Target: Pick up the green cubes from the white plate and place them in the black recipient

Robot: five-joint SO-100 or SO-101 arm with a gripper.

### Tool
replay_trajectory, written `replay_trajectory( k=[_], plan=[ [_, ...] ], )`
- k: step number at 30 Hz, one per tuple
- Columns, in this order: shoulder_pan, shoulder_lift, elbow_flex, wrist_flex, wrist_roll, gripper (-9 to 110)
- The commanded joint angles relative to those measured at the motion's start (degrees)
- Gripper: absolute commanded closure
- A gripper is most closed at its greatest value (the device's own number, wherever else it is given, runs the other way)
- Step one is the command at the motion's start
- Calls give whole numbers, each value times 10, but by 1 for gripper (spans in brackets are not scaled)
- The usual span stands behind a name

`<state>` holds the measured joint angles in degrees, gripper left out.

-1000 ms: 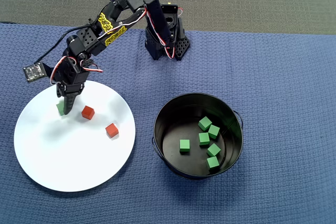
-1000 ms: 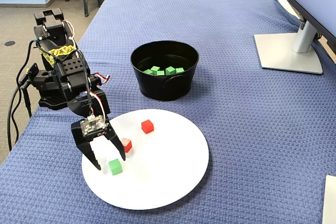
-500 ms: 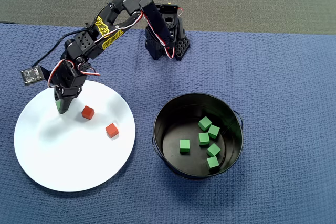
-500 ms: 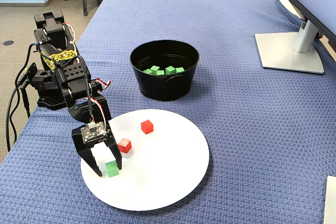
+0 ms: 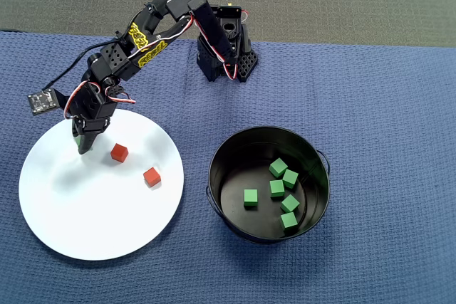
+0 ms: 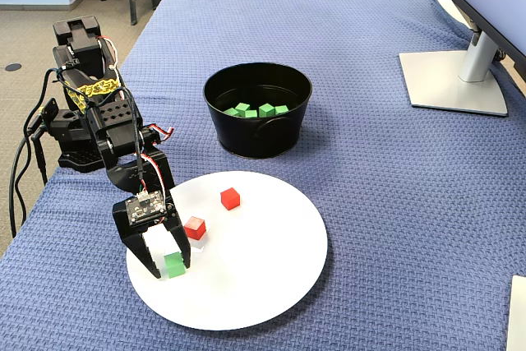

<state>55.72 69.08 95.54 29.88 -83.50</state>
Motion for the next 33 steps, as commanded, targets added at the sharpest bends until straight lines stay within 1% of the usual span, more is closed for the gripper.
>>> replay_trajectory(
  k=[1,6,9,14,23,33],
  plan=[
    [0,9,-17,-18,10,95],
    [2,10,-15,-18,8,95],
    [2,10,-11,-18,4,91],
    [3,13,18,-36,-9,87],
    [1,23,60,-67,-11,88],
    [-4,44,37,2,4,88]
  ],
)
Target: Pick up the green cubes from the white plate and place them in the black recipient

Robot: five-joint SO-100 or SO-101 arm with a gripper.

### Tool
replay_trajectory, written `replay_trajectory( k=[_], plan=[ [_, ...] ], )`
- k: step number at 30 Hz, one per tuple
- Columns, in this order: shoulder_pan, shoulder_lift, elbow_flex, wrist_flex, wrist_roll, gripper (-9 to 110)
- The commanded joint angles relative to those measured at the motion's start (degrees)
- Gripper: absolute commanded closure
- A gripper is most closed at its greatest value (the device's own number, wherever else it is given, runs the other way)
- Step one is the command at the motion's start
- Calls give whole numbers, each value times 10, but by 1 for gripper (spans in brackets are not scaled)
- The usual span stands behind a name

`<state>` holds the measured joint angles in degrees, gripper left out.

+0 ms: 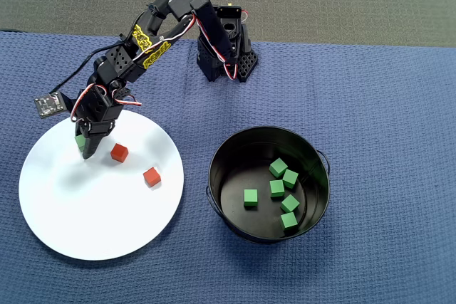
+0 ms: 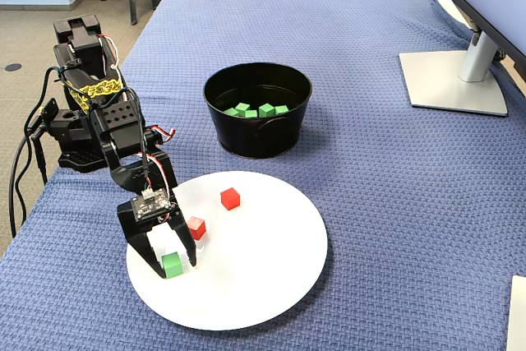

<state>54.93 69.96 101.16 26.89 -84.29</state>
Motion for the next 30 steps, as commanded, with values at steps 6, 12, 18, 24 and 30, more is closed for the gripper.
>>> replay_trajectory(
  k=[6,12,18,24,30],
  plan=[
    [3,43,-33,59,19,88],
    [3,43,-33,54,25,94],
    [0,40,-33,50,28,100],
    [0,46,-40,46,42,101],
    [-13,126,-82,164,106,101]
  ],
)
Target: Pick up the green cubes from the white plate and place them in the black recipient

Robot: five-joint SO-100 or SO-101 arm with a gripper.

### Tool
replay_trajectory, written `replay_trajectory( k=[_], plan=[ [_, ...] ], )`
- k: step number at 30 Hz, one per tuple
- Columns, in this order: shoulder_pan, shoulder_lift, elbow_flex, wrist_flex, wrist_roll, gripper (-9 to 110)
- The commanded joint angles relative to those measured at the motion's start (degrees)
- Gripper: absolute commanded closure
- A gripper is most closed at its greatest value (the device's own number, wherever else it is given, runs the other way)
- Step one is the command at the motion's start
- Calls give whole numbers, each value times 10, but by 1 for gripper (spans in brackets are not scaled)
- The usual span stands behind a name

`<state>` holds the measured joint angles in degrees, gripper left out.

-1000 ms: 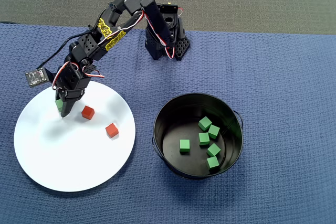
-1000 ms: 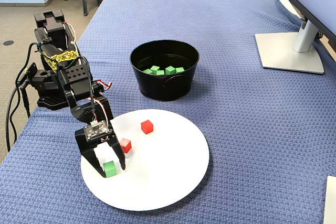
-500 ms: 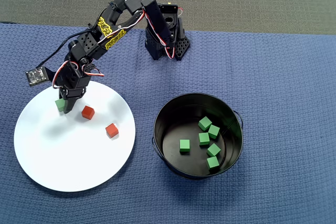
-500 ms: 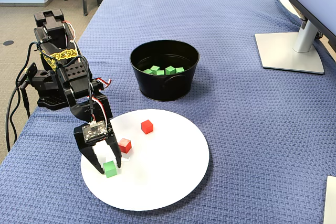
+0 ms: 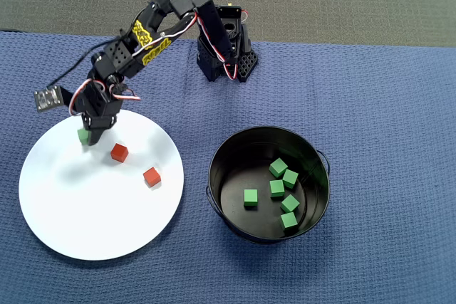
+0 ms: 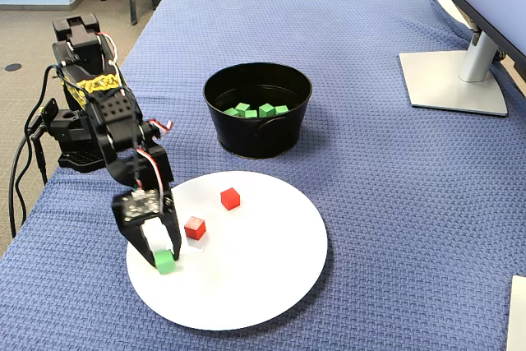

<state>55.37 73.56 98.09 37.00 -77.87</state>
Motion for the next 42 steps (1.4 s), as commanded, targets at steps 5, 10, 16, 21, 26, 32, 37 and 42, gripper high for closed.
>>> replay_trajectory(
  k=[5,10,16,21,26,32,37,42],
  plan=[
    [-54,198,-61,162,153,101],
    [-123,294,-62,221,236,101],
    [-292,370,-54,280,365,102],
    [-466,393,-69,334,489,102],
    [-616,412,-48,339,615,102],
    [-690,412,-40,318,671,101],
    [-687,385,-18,286,683,77],
    [-652,402,-18,286,664,79]
  ],
)
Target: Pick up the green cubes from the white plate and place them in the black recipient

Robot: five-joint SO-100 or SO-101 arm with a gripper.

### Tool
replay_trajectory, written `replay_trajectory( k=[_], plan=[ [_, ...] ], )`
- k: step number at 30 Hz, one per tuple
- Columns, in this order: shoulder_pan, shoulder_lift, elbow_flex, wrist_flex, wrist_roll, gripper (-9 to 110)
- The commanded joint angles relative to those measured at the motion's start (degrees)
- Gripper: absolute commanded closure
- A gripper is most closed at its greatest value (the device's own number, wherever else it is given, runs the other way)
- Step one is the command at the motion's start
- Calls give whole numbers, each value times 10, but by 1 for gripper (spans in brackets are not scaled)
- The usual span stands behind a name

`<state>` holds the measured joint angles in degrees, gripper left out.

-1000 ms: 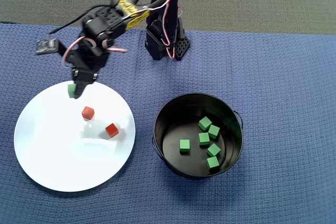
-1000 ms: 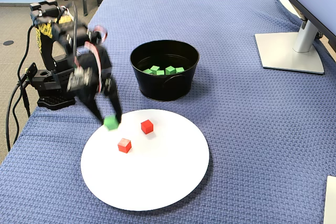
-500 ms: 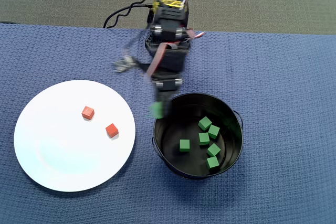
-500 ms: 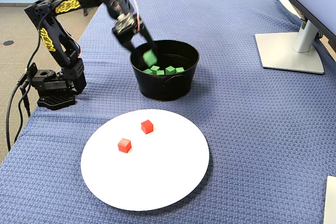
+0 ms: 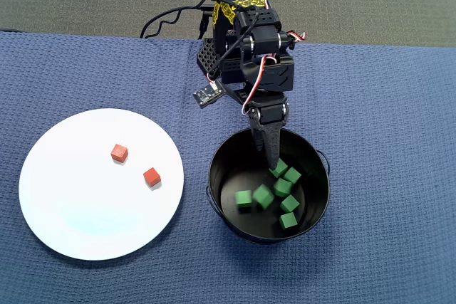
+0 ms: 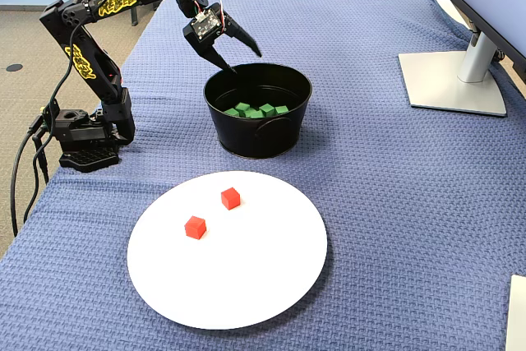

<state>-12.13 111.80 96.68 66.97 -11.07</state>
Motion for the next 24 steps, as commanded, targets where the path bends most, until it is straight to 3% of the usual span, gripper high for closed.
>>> replay_trajectory(
  k=[1,3,13,24],
  plan=[
    [39,33,4,-18,1,88],
    [83,76,40,-46,18,101],
    [259,359,342,-82,17,101],
    [240,589,533,7,27,102]
  ],
)
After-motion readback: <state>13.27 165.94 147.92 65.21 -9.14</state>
